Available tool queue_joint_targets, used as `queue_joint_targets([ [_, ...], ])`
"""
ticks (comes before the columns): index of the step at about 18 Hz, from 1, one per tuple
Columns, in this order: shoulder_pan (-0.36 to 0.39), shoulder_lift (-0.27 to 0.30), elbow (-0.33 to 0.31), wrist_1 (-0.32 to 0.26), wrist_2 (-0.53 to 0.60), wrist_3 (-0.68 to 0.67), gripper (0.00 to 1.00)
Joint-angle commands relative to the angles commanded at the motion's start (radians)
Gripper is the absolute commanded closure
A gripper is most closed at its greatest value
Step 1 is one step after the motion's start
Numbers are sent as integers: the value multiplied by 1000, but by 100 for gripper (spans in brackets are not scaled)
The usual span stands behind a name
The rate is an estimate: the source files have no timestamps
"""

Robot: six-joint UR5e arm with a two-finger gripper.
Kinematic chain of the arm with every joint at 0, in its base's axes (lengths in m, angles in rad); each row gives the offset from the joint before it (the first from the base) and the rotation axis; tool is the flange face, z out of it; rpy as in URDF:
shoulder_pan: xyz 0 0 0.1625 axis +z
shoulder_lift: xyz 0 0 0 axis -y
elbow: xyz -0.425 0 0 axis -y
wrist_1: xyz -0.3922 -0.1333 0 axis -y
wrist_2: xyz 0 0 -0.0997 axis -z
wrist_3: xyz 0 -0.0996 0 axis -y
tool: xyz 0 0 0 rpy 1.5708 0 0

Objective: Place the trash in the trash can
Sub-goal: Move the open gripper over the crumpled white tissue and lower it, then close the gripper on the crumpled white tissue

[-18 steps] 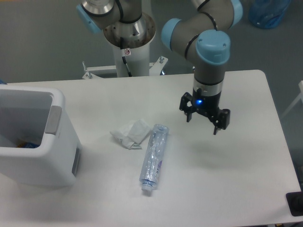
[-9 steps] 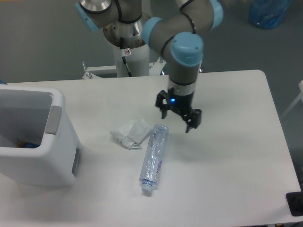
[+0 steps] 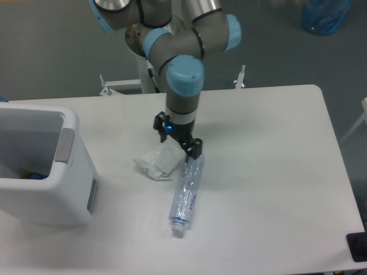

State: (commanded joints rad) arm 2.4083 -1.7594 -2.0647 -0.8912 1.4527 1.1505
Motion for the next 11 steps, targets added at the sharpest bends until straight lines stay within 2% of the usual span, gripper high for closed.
queue_joint_targets([
  [4, -18, -32, 9, 5, 18, 3, 0],
  [5, -24, -41, 15, 6, 18, 0, 11],
  [7, -26, -49, 18, 5, 20, -9, 58],
  [8, -26, -54, 18, 6, 18, -32, 78],
  [9, -26, -55, 21, 8, 18, -55, 91],
  [10, -26, -57, 31, 8, 17, -66, 97],
  [11, -26, -58, 40, 8, 15, -67, 98],
])
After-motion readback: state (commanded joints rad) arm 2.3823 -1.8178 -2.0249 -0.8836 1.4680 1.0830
